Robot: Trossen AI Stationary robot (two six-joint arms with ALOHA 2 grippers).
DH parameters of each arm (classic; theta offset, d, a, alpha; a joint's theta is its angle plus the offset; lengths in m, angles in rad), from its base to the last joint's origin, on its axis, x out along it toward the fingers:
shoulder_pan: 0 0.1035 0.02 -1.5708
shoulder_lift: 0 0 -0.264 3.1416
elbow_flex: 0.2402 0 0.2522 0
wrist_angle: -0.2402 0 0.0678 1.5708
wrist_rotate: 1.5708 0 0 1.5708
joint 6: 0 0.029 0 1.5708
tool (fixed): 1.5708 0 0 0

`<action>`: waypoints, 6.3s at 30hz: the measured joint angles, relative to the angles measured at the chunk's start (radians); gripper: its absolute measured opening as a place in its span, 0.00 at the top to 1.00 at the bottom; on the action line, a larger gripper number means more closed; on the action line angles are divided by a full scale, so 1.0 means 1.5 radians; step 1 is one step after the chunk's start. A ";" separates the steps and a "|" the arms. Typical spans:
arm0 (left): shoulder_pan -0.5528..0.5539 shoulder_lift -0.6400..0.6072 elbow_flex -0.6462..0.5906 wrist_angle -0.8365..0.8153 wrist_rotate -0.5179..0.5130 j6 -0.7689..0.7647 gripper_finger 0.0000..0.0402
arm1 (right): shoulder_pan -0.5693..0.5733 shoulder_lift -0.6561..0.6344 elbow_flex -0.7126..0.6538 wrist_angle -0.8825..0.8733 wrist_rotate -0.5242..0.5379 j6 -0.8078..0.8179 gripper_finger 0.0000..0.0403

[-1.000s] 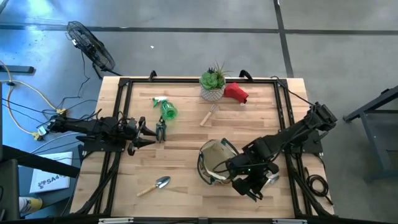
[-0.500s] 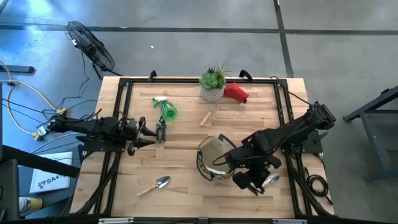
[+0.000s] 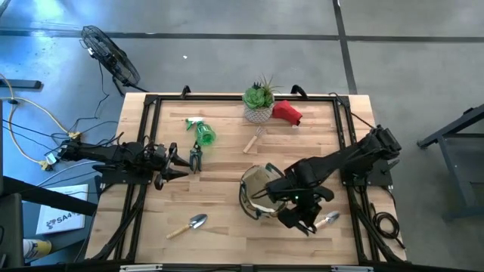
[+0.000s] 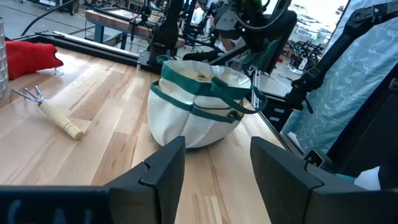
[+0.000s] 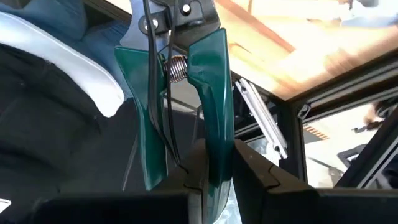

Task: Pick & Place Garden tools in Gardening bag
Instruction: Put the right green shear scissors into the gardening bag

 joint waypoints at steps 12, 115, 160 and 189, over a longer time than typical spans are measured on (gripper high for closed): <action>0.000 0.000 -0.001 0.000 0.001 0.003 0.55 | -0.041 0.013 0.000 -0.021 -0.059 -0.043 0.91; 0.333 0.953 0.430 0.236 0.256 0.320 0.55 | -0.181 0.070 0.000 -0.060 -0.114 -0.190 0.91; 0.261 1.107 0.539 0.243 0.373 0.270 0.55 | -0.228 0.166 0.000 -0.106 -0.229 -0.283 0.91; 0.261 1.107 0.539 0.213 0.381 0.272 0.55 | -0.269 0.129 -0.001 -0.162 -0.094 -0.291 0.78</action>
